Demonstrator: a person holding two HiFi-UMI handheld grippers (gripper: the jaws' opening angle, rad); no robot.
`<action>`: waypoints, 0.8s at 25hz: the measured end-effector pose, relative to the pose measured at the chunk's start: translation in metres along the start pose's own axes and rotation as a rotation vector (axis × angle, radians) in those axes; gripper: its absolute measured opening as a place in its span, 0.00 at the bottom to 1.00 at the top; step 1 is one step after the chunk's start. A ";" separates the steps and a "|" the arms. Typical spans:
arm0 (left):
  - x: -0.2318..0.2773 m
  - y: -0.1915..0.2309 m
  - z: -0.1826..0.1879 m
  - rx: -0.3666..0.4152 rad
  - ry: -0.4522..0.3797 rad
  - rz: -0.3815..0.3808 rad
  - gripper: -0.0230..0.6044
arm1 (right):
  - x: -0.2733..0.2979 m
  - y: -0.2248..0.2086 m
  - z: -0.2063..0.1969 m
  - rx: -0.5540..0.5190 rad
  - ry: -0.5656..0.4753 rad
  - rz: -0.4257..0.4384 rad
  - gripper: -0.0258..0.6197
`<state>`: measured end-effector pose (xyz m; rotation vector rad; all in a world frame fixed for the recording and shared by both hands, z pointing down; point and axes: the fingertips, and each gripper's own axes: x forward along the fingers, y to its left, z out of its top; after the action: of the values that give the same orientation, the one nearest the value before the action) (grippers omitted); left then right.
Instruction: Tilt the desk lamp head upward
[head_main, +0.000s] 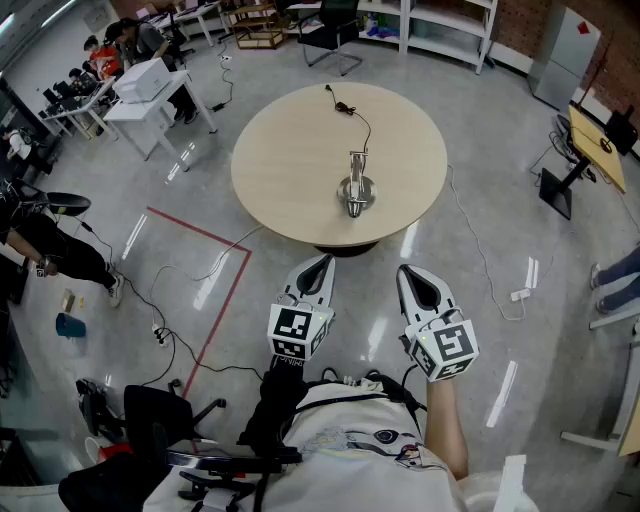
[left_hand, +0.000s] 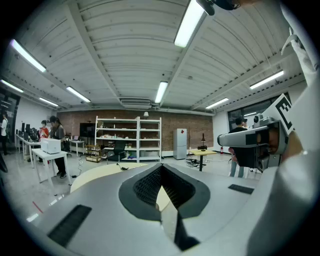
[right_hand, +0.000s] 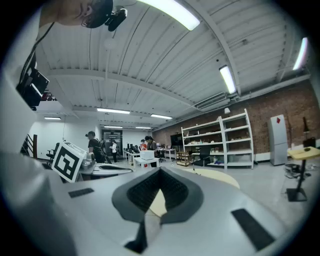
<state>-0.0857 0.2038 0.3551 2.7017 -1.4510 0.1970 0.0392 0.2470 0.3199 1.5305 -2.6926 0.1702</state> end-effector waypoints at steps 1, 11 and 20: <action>0.001 -0.001 0.000 -0.001 0.001 0.001 0.04 | 0.000 -0.001 0.000 -0.001 0.000 0.002 0.04; 0.009 -0.007 0.001 -0.007 0.002 0.011 0.04 | 0.002 -0.008 0.001 0.003 -0.005 0.027 0.04; 0.023 0.001 -0.020 0.011 0.070 0.027 0.04 | 0.010 -0.014 -0.011 0.005 -0.033 0.093 0.04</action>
<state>-0.0758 0.1861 0.3783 2.6565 -1.4717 0.2985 0.0465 0.2329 0.3328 1.4229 -2.7923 0.1566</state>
